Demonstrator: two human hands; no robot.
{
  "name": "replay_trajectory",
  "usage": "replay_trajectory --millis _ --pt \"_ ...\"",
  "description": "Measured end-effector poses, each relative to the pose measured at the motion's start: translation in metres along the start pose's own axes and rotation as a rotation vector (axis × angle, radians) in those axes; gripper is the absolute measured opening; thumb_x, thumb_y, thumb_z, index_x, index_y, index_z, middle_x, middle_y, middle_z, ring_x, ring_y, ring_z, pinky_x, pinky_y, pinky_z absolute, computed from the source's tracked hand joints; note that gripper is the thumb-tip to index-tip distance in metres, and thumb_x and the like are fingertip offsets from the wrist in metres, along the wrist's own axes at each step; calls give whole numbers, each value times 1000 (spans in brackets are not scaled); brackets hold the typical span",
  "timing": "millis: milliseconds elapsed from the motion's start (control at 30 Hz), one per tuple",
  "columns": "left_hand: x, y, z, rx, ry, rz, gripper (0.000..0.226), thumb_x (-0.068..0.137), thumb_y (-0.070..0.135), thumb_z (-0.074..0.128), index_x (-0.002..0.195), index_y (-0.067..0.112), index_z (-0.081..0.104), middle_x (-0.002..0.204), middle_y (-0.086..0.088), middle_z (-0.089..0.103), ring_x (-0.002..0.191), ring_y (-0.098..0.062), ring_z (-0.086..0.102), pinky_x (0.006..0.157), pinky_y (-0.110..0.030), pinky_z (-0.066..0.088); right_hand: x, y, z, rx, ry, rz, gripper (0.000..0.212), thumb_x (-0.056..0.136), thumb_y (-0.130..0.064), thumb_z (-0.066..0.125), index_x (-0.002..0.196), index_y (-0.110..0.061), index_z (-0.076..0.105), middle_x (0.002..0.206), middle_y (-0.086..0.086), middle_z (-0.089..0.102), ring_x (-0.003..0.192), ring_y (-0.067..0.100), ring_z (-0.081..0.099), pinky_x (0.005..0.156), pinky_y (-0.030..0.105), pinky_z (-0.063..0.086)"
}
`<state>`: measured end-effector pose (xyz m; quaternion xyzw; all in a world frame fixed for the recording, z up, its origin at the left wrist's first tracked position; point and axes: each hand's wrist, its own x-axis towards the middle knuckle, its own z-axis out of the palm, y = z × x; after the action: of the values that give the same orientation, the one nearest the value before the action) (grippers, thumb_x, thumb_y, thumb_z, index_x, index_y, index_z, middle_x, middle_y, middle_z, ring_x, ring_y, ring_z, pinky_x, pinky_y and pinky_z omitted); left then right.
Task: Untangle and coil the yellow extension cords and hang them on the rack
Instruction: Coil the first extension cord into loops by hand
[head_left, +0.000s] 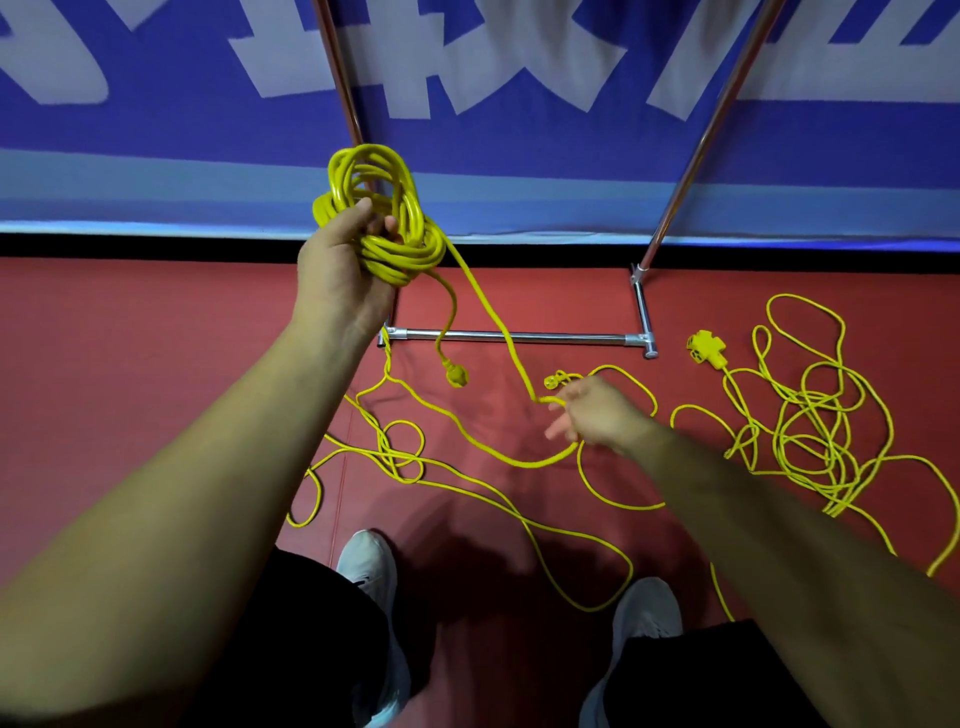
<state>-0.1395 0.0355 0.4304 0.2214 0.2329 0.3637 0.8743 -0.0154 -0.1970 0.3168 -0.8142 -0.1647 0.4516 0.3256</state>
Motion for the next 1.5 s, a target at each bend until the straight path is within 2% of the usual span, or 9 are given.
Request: replay_trajectory --millis 233,467,733,833,967,1067,1167,1300,1500 --pt "0 2 -3 255 -8 126 16 98 1 49 86 6 58 64 -4 56 66 -17 60 67 -31 53 -10 -9 3 -137 -49 -214 20 100 -18 48 93 -13 66 53 2 54 36 6 39 41 21 30" --pt "-5 -9 -2 494 -86 208 8 99 5 52 92 6 57 71 -3 56 73 -18 64 69 -34 54 -32 -30 4 29 -182 -351 22 101 -6 46 95 -7 67 63 2 50 46 11 43 45 20 38" --pt "-3 -9 -3 347 40 119 19 100 5 49 81 6 53 64 -4 51 69 -22 65 68 -32 55 -36 -34 10 -192 -159 -447 8 90 -22 69 97 -22 65 50 -22 51 41 -7 45 45 9 31" --pt "-4 -10 -4 340 54 111 18 99 5 50 82 5 54 64 -5 51 70 -22 65 68 -33 55 -33 -33 1 -225 -118 -507 16 94 -35 63 81 -26 66 63 -9 51 49 3 42 52 23 39" --pt "-3 -11 -3 337 68 103 16 99 5 51 83 6 55 64 -4 52 71 -22 66 69 -32 56 -32 -34 -4 -87 -91 -420 26 100 -18 52 86 -11 72 102 11 69 91 22 64 87 34 47" --pt "-4 -11 -3 313 78 93 15 99 5 51 85 5 55 63 -4 52 72 -22 66 67 -31 56 -34 -37 -1 356 -187 -255 23 102 -6 42 106 2 62 97 20 70 71 26 63 67 33 51" --pt "-2 -9 -4 296 96 102 15 99 5 52 84 5 56 64 -4 51 73 -22 68 67 -30 56 -30 -32 7 197 -105 -177 20 101 -10 41 110 -19 57 71 10 62 51 17 43 44 24 31" --pt "-5 -12 -3 329 100 99 16 99 8 55 84 7 57 62 -2 52 71 -20 69 68 -30 56 -29 -30 16 -25 -163 -173 25 100 -12 44 108 -18 66 54 -2 41 45 11 34 41 20 25" --pt "-14 -25 -2 684 -64 165 17 97 20 61 82 12 59 60 5 60 64 -18 63 76 -41 42 -35 -40 20 -320 -129 -365 26 94 -10 56 111 -19 73 45 -13 51 47 2 44 55 21 38"
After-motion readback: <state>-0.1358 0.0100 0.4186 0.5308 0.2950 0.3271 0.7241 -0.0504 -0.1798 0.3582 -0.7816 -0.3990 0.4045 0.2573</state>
